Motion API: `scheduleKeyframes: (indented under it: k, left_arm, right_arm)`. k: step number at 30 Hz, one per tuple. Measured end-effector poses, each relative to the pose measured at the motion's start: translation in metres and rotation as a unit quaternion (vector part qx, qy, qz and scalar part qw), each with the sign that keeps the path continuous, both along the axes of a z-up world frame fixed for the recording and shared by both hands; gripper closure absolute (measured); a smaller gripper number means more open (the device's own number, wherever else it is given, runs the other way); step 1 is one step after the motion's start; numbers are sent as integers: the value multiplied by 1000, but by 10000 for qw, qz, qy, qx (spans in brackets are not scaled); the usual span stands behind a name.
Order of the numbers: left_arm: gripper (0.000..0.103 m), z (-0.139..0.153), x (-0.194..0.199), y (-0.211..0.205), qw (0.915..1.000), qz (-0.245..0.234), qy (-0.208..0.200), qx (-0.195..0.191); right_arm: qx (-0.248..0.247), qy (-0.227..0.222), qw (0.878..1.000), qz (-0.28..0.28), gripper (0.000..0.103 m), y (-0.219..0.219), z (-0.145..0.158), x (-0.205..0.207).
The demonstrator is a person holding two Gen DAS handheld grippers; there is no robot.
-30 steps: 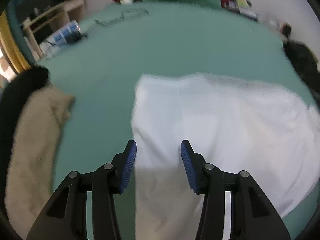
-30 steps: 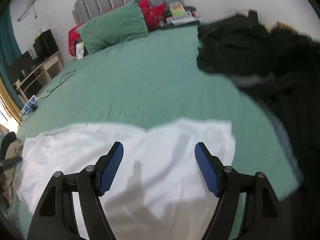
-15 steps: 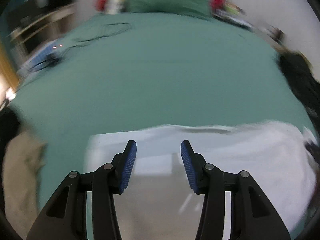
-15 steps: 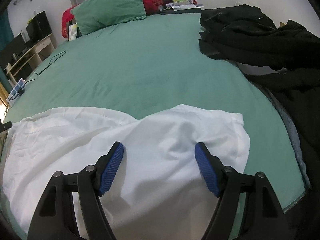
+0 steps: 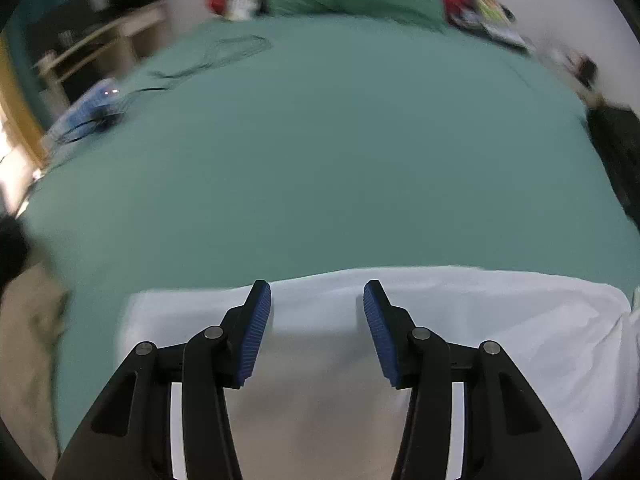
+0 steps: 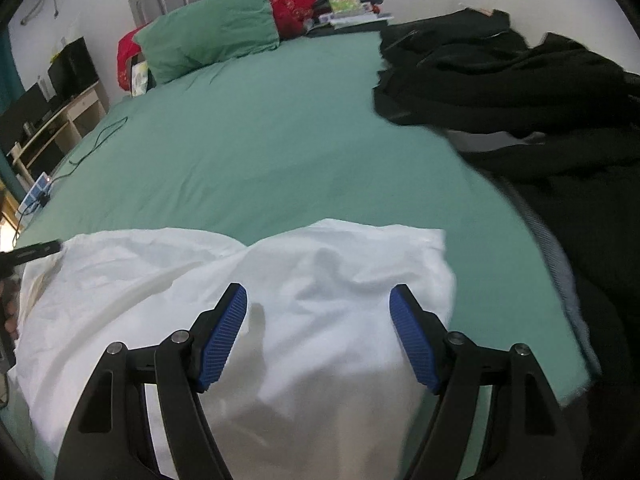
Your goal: Fold large clothes
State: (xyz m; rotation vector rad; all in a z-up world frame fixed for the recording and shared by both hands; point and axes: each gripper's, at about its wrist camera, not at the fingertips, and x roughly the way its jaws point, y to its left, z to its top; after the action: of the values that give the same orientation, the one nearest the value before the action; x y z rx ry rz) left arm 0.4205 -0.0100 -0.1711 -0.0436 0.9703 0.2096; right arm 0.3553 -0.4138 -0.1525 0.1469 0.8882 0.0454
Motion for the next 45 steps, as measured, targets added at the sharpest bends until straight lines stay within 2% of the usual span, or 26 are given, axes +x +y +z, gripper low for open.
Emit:
scheduleKeyframes:
  k: [2,4,6,10,13,14,15,16,17,18,20,21,22,23,25,27,30,37,44,45]
  left_arm:
    - [52,12,-33,32,9991,375,-158,77]
    - [51,20,-70,65,9968,708,-339,-125]
    - [45,21,-99,85,9945,878,-472,-307]
    - [43,1,-153,116,9913,893,-295,-924]
    - [42,-23,-172,111,9884,635,23,-1380]
    - [42,-30,-171,110,9884,533,132,-1415]
    - [40,-38,-172,105,9899,439,218,-1331]
    - [40,-40,-175,95,9949,296,129,-954]
    - [39,-41,-178,86,9972,197,137,-702]
    - [39,-43,-178,80,9984,163,132,-529]
    - [39,-44,-180,78,9973,216,137,-684]
    - [50,-44,-180,77,9972,216,150,-702]
    - [66,-43,-182,76,9967,128,144,-785]
    - [97,-41,-185,76,9957,80,157,-912]
    - [97,-33,-194,76,9950,165,148,-969]
    - [97,-24,-213,79,9958,289,-74,-860]
    - [97,-16,-251,86,9935,487,-223,-1007]
    - [97,-18,-326,83,9908,626,-140,-1190]
    - [95,-31,-337,80,9906,563,142,-1241]
    - [92,-32,-335,82,9900,575,162,-1278]
  right_arm:
    - [129,-26,9999,-97,29,-7,2,-8]
    - [309,-9,9993,-211,29,-14,1,-18]
    - [315,-18,9990,-316,29,-17,1,-32]
    - [433,-46,9979,-481,29,-23,-1,-76]
    - [940,142,9935,-632,29,-31,-13,-109]
    - [1285,106,9893,-678,29,-35,-17,-121]
    - [1413,13,9876,-685,30,-36,-17,-126]
    - [1475,-10,9872,-612,36,-34,-16,-129]
    - [1504,38,9873,-505,73,-32,-18,-130]
    - [1538,144,9871,-413,95,-28,-22,-129]
    - [1710,226,9842,-406,95,-24,-29,-132]
    - [1712,201,9843,-389,95,-22,-27,-134]
    - [1709,193,9844,-379,96,-22,-26,-135]
    - [1724,166,9842,-380,96,-21,-24,-138]
    - [1703,69,9844,-446,96,-24,-17,-149]
    - [1707,-51,9837,-555,96,-30,-10,-162]
    - [1651,-130,9847,-545,96,-28,1,-179]
    - [1622,-54,9847,-638,96,-31,6,-218]
    - [1423,95,9866,-796,95,-24,2,-224]
    - [1403,110,9865,-836,95,-25,1,-225]
